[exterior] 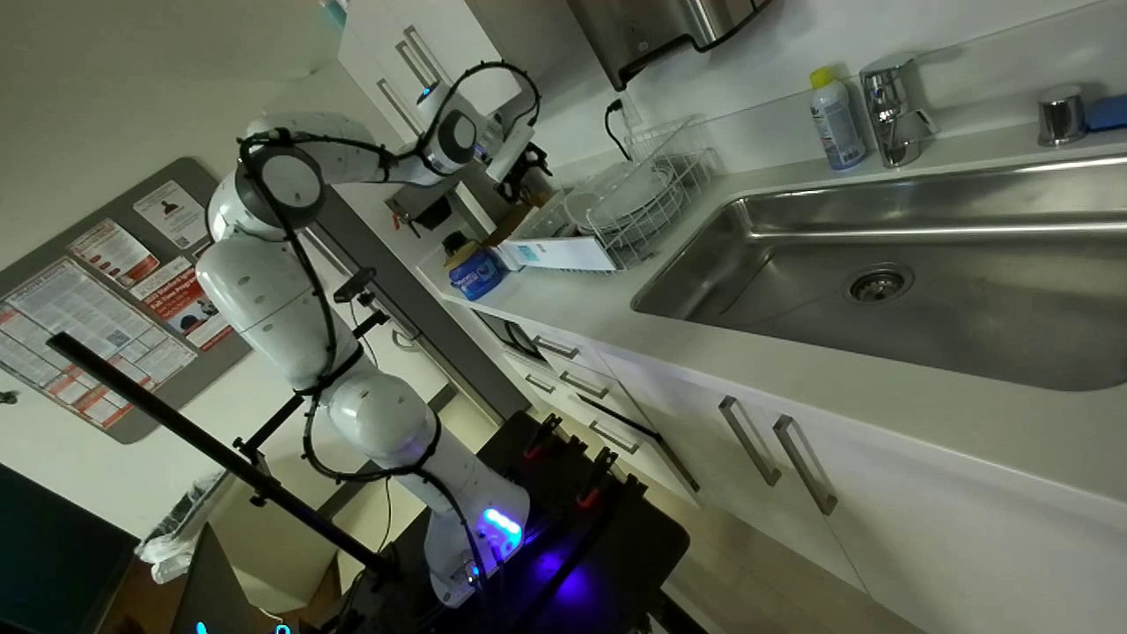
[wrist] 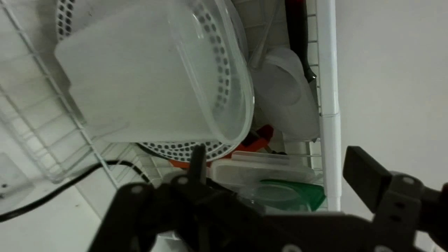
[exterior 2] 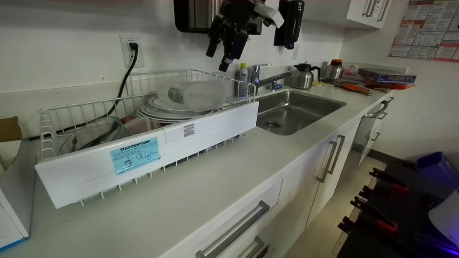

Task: Pick up the spoon from the sink and place it on the dish drainer

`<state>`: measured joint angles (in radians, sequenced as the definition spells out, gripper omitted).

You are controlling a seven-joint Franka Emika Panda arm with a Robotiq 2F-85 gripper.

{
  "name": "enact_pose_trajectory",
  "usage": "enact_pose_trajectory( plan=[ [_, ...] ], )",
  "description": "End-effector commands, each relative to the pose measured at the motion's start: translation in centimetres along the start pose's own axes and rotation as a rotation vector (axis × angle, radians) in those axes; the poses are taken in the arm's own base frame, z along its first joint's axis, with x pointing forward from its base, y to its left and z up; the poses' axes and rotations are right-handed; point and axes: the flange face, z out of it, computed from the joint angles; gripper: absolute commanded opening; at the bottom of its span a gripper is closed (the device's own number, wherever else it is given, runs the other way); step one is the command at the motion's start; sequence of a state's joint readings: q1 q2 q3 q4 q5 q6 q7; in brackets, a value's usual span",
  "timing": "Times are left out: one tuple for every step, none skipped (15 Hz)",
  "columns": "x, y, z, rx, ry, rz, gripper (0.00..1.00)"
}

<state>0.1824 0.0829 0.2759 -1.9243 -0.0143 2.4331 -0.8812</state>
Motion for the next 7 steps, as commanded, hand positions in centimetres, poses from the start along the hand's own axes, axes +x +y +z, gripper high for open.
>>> enact_pose_trajectory(
  plan=[
    [-2.2, -0.3, -4.8, -0.107, -0.067, 0.162, 1.00],
    [-2.8, -0.2, -5.8, -0.138, -0.088, 0.206, 1.00],
    [-3.4, -0.1, -6.6, -0.165, -0.111, 0.250, 1.00],
    [-3.9, 0.0, -7.2, -0.187, -0.137, 0.297, 1.00],
    [-4.3, 0.0, -7.9, -0.206, -0.164, 0.343, 1.00],
    [-4.6, -0.2, -8.3, -0.220, -0.195, 0.390, 1.00],
    [-4.9, -0.3, -8.6, -0.234, -0.225, 0.436, 1.00]
  ],
)
